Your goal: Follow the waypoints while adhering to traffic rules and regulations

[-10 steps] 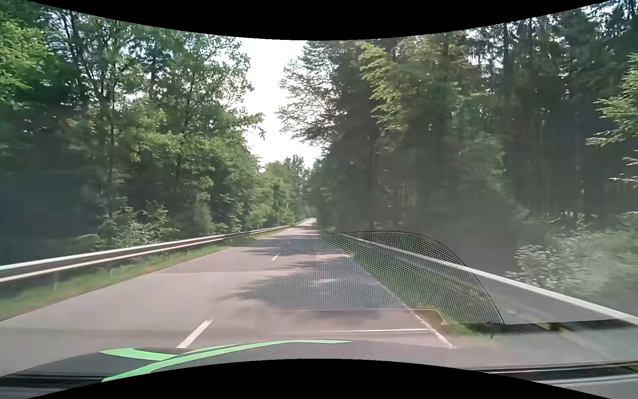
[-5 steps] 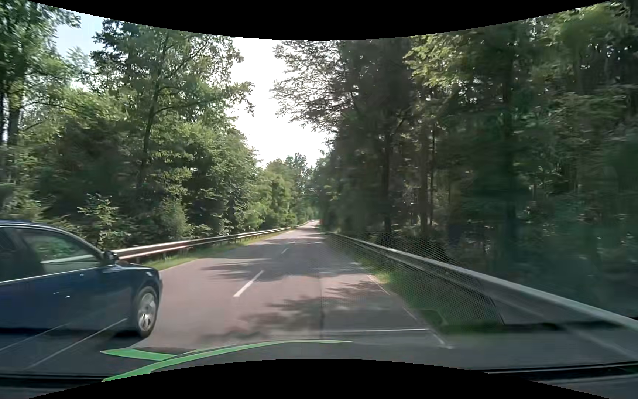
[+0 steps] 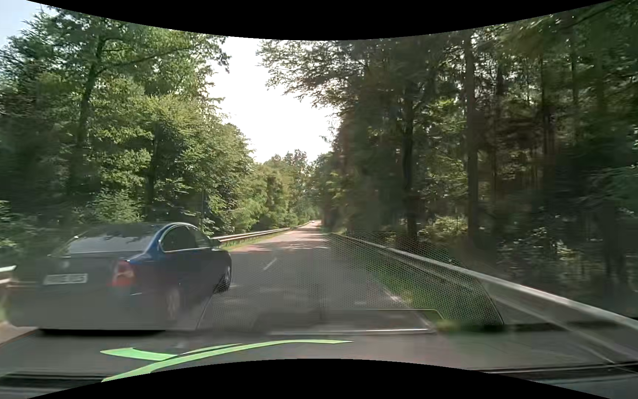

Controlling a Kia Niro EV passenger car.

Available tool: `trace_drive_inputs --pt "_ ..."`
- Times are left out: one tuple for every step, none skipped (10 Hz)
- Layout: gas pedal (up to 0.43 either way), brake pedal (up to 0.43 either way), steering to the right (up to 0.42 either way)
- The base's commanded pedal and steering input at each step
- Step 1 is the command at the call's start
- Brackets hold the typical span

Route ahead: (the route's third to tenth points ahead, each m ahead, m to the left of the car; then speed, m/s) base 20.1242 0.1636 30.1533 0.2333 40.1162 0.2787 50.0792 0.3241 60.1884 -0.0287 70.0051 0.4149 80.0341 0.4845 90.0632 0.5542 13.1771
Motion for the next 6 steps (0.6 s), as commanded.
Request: trace_drive_inputs --pt "0.079 0.000 -0.003" --pt "0.079 0.000 -0.003" --pt "0.079 0.000 -0.003" --pt "0.079 0.000 -0.003" --pt "0.079 0.000 -0.003" --pt "0.079 0.000 -0.003"
